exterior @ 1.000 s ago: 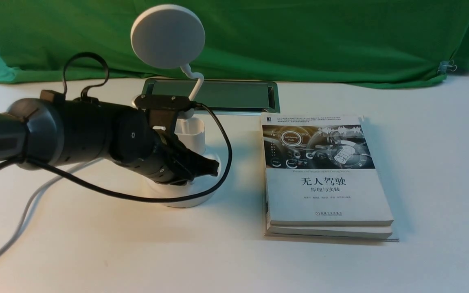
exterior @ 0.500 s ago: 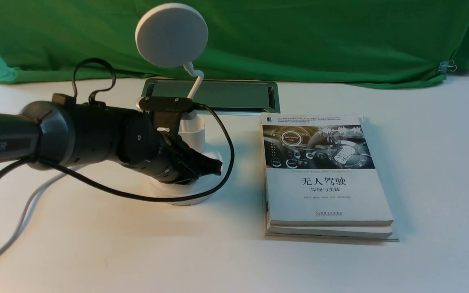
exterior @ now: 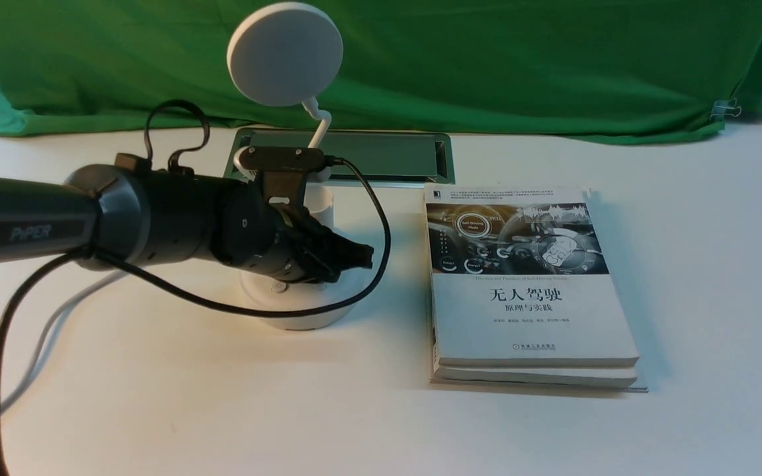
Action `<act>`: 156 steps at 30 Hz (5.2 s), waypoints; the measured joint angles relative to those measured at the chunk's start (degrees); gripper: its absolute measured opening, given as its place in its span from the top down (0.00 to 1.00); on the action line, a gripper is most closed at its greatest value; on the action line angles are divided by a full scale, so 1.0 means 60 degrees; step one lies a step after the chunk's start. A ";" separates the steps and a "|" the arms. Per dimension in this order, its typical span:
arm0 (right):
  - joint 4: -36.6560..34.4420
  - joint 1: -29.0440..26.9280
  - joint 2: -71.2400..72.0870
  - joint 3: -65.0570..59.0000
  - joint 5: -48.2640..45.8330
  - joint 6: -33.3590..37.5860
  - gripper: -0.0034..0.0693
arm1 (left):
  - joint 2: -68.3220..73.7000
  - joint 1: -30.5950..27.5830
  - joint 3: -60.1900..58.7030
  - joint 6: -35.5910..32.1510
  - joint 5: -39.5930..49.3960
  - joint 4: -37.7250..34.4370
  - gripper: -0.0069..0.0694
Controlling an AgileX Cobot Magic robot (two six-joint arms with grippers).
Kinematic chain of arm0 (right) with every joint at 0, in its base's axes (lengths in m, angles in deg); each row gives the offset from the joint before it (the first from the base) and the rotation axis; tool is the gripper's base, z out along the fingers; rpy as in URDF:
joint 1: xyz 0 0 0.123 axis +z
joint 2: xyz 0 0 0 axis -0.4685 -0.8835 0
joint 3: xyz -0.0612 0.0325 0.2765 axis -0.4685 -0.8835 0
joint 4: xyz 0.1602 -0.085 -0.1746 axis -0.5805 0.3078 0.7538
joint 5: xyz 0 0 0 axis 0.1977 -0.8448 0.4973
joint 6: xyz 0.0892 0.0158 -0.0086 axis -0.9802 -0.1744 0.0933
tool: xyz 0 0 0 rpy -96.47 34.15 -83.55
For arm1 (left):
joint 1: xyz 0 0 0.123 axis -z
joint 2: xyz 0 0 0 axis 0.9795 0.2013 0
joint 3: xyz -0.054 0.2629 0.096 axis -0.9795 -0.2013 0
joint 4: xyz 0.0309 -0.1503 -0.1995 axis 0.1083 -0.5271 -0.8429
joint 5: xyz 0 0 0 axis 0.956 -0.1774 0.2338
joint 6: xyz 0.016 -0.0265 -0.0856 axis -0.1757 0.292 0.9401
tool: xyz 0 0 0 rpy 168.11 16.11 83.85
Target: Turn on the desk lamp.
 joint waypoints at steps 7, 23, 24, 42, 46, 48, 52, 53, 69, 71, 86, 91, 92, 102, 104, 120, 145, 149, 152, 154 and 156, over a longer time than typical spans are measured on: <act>0.0000 0.0000 0.0000 0.0000 0.0000 0.0000 0.62 | -0.0635 0.0000 -0.0130 0.0000 0.0617 0.0215 0.88; 0.0000 0.0000 0.0000 0.0000 0.0000 0.0000 0.62 | -0.1168 0.0000 -0.0413 -0.0231 0.1419 -0.0009 0.88; 0.0000 0.0000 0.0000 0.0000 0.0000 0.0000 0.62 | -0.1180 0.0000 -0.0413 -0.0231 0.1419 -0.0009 0.88; 0.0000 0.0000 0.0000 0.0000 0.0000 0.0000 0.62 | -0.1115 0.0000 -0.0430 -0.0435 0.1638 -0.0462 0.88; 0.0000 0.0000 0.0000 0.0000 0.0000 0.0000 0.62 | -0.0986 0.0000 -0.0391 -0.0435 0.1554 -0.0474 0.88; 0.0000 0.0000 0.0000 0.0000 0.0000 0.0000 0.62 | -0.0833 0.0000 -0.0318 -0.0435 0.1561 -0.0481 0.88; 0.0000 0.0000 0.0000 0.0000 0.0000 0.0000 0.62 | -0.0613 0.0000 -0.0225 -0.0435 0.1573 -0.0516 0.88; 0.0000 0.0000 0.0000 0.0000 0.0000 0.0000 0.62 | -0.0589 0.0000 -0.0208 -0.0435 0.1573 -0.0516 0.88; 0.0000 0.0000 0.0000 0.0000 0.0000 0.0000 0.62 | -0.0520 0.0000 0.0022 -0.0125 0.1180 -0.0323 0.88; 0.0000 0.0000 0.0000 0.0000 0.0000 0.0000 0.62 | -0.0695 0.0000 -0.0025 -0.0105 0.1337 -0.0236 0.88; 0.0000 0.0000 0.0000 0.0000 0.0000 0.0000 0.62 | -0.3961 -0.0001 -0.2391 -0.0231 0.2920 -0.0582 0.88; 0.0000 0.0000 0.0000 0.0000 0.0000 0.0000 0.62 | -0.6467 -0.0001 -0.4363 -0.1145 0.2554 -0.1501 0.88; 0.0000 0.0000 0.0000 0.0000 0.0000 0.0000 0.62 | -0.6595 -0.0001 -0.4363 -0.1177 0.2555 -0.1536 0.88; 0.0000 0.0000 0.0000 0.0000 0.0000 0.0000 0.62 | -1.2795 -0.0001 -0.5527 -0.2560 0.1568 -0.1881 0.88; 0.0000 0.0000 0.0000 0.0000 0.0000 0.0000 0.62 | -1.3786 -0.0001 -0.5656 -0.2611 0.1405 -0.1724 0.88; 0.0000 0.0000 0.0000 0.0000 0.0000 0.0000 0.62 | -1.6775 -0.0001 -0.6053 -0.2224 0.2213 0.0991 0.88; 0.0000 0.0000 0.0000 0.0000 0.0000 0.0000 0.62 | -1.7847 -0.2591 -1.0904 0.0067 -0.2403 0.2074 0.88; 0.0000 0.0000 0.0000 0.0000 0.0009 0.0000 0.62 | -1.8396 -0.3492 -1.0904 -0.0014 -0.2044 0.2074 0.88; 0.0000 0.0000 0.0000 0.0000 0.0008 0.0000 0.62 | -1.8581 -0.3904 -1.0904 -0.0026 -0.1116 0.2074 0.88; 0.0000 0.0000 0.0000 0.0000 -0.0004 0.0000 0.62 | -1.8597 -0.3918 -1.0904 -0.0035 -0.0717 0.2074 0.88; 0.0000 0.0000 0.0000 0.0000 0.0006 0.0000 0.62 | -1.8609 -0.3918 -1.0906 -0.0136 0.0365 0.1873 0.88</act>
